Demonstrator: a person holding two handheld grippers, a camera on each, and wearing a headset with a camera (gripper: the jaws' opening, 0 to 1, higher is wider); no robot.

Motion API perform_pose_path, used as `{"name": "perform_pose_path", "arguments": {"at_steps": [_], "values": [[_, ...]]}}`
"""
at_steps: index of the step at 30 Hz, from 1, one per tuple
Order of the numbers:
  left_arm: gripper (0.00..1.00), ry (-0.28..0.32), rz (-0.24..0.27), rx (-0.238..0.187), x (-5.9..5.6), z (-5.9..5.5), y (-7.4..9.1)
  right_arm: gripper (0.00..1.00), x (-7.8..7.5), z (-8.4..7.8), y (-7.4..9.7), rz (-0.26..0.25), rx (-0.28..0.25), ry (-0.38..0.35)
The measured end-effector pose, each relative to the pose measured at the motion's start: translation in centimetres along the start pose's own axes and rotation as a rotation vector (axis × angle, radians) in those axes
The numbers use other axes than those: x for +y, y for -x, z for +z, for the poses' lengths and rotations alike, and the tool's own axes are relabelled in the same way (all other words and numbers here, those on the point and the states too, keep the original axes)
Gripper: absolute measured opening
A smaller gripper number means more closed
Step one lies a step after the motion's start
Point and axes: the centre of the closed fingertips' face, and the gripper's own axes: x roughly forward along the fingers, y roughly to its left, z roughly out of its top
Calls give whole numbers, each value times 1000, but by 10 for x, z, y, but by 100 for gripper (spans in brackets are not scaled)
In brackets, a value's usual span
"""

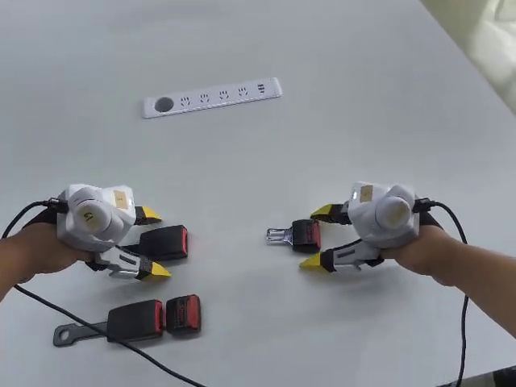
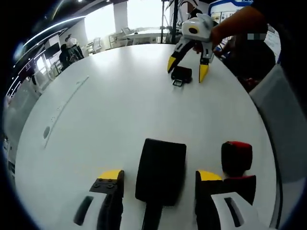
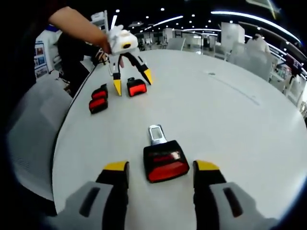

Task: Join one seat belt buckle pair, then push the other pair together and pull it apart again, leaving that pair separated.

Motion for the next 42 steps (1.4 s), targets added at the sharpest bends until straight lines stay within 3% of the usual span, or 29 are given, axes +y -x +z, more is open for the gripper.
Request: {"name": "perform_pose_path", "arguments": {"at_steps": [8,13,20,30,37,42], "values": [[52,-72,-46,26,-7,2,-1,46,0,0,-3,21,29,44],[43,-78,-50,35,-4,2,0,40,-5,1,-3,9,30,63],[38,-122,-69,57,-4,2,0,37,-8,0,-3,16,0,59],[37,-127,-73,54,-3,2,1,36,-9,2,-4,23,-68,37],[36,-123,-73,59,-3,1,0,36,-8,9,-11,17,-113,4],[36,-127,-76,72,-3,1,0,36,0,22,-19,23,-124,12]]}}
